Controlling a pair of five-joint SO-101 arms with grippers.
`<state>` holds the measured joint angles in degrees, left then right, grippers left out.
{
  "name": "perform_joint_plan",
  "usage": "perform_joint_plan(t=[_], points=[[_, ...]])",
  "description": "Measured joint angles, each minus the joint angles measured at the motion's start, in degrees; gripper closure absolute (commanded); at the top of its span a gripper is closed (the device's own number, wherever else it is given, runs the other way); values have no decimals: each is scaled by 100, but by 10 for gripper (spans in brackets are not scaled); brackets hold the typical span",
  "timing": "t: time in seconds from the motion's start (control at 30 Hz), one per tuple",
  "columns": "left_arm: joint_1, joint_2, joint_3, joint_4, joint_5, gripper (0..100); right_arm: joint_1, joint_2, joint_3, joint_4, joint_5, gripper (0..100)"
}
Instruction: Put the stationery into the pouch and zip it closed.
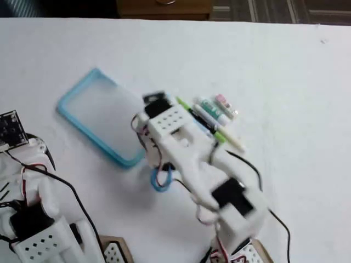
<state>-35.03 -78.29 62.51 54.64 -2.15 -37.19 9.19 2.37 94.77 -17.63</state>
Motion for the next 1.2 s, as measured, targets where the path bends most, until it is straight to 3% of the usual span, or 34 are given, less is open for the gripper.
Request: perform_joint_plan(t=[0.2, 0.37, 0.6, 0.9, 1.03, 1.2], points=[[0, 0, 0, 0, 35, 970, -18, -2119, 0, -88, 747, 982], [0, 0, 0, 0, 158, 970, -9, -3815, 0, -378, 1899, 982], [0, 0, -105, 9, 158, 970, 484, -5705, 0, -1512, 3121, 982], [0, 0, -853, 413, 193, 969, 1345, -6154, 0, -2453, 4431, 982], [0, 0, -1248, 642, 571, 966, 1574, -6154, 0, -3103, 4993, 982], [0, 79, -2084, 1160, 1108, 966, 1635, -6145, 0, -4185, 5178, 982]])
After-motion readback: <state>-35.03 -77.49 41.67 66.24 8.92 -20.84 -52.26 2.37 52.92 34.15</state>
